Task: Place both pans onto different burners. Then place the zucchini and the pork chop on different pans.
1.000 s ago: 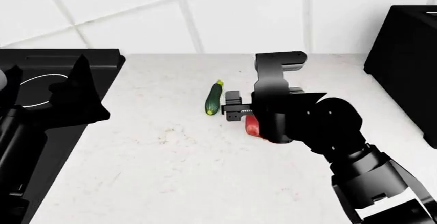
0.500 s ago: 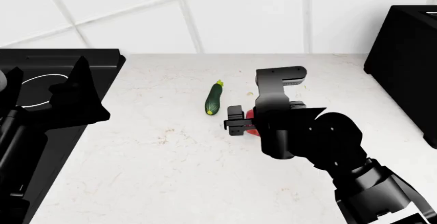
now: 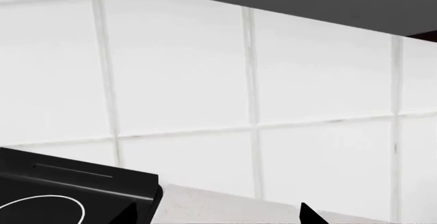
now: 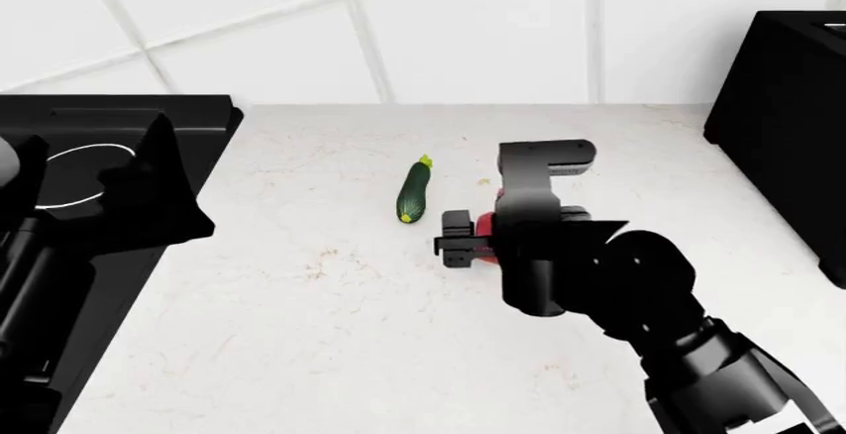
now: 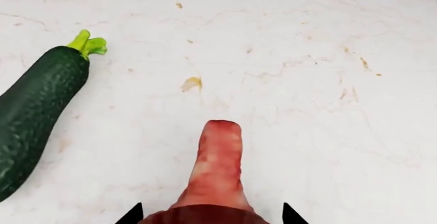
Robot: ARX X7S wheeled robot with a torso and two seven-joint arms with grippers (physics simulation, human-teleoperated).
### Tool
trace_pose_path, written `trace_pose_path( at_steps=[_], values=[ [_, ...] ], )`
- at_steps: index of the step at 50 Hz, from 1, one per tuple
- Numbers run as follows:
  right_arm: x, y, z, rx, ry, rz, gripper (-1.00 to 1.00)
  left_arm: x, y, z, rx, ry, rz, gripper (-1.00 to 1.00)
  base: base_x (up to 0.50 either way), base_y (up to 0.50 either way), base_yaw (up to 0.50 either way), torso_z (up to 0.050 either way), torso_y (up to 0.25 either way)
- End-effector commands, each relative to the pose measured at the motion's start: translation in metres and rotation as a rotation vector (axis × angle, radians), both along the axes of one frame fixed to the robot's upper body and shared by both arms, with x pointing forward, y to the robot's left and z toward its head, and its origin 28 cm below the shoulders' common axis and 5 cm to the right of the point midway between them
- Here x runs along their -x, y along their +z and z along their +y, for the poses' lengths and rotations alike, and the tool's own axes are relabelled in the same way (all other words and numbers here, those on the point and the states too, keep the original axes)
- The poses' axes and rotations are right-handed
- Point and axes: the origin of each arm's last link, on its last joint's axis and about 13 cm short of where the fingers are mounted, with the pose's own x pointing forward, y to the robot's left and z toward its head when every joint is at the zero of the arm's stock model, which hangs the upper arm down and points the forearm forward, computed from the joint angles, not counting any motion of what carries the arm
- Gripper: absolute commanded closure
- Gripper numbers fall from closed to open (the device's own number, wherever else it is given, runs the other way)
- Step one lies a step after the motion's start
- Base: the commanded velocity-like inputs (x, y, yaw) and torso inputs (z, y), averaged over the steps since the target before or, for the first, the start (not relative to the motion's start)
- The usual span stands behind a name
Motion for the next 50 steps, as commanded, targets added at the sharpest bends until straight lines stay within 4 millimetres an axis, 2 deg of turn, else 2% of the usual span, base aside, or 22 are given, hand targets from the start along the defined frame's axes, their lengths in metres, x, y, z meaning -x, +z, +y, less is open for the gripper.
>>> trace_pose_path(
  at_steps=[1,5,12,17,21,25,28,31,39,43,50],
  values=[
    [0.002,-0.007,-0.009,-0.049,0.037,0.015,1.0,-0.001,-0.003,0.0,0.001,-0.002,0.008,-1.0,0.0,0.0,0.0,0.0,0.0],
    [0.004,0.015,-0.014,-0.056,0.032,-0.055,1.0,-0.001,0.003,0.0,0.002,-0.002,0.012,-1.0,0.0,0.0,0.0,0.0,0.0],
    [0.008,0.056,-0.021,-0.079,0.03,-0.191,1.0,-0.004,-0.005,-0.002,-0.006,-0.008,0.023,-1.0,0.0,0.0,0.0,0.0,0.0],
    [0.013,0.087,-0.028,-0.096,0.028,-0.276,1.0,-0.011,-0.008,-0.006,-0.017,-0.021,0.042,-1.0,0.0,0.0,0.0,0.0,0.0],
    [0.024,0.103,-0.035,-0.099,0.026,-0.325,1.0,-0.023,-0.01,-0.011,-0.028,-0.049,0.08,-1.0,0.0,0.0,0.0,0.0,0.0],
    [0.041,0.105,-0.044,-0.096,0.03,-0.352,1.0,-0.042,-0.016,-0.019,-0.051,-0.08,0.136,-1.0,0.0,0.0,0.0,0.0,0.0],
    [0.052,0.107,-0.052,-0.085,0.029,-0.375,1.0,-0.058,-0.012,-0.029,-0.071,-0.134,0.176,-1.0,0.0,0.0,0.0,0.0,0.0],
    [0.064,0.106,-0.059,-0.054,0.034,-0.392,1.0,-0.074,-0.019,-0.04,-0.101,-0.166,0.213,-1.0,0.0,0.0,0.0,0.0,0.0],
    [0.083,0.105,-0.082,-0.032,0.005,-0.418,1.0,-0.131,-0.02,-0.065,-0.209,-0.196,0.249,-1.0,0.0,0.0,0.0,0.0,0.0],
    [0.086,0.102,-0.09,-0.026,-0.012,-0.419,1.0,-0.144,-0.022,-0.076,-0.236,-0.201,0.257,-1.0,0.0,0.0,0.0,0.0,0.0],
    [0.083,0.096,-0.094,-0.033,-0.036,-0.405,1.0,-0.152,-0.024,-0.094,-0.248,-0.233,0.264,-1.0,0.0,0.0,0.0,0.0,0.0]
  ],
)
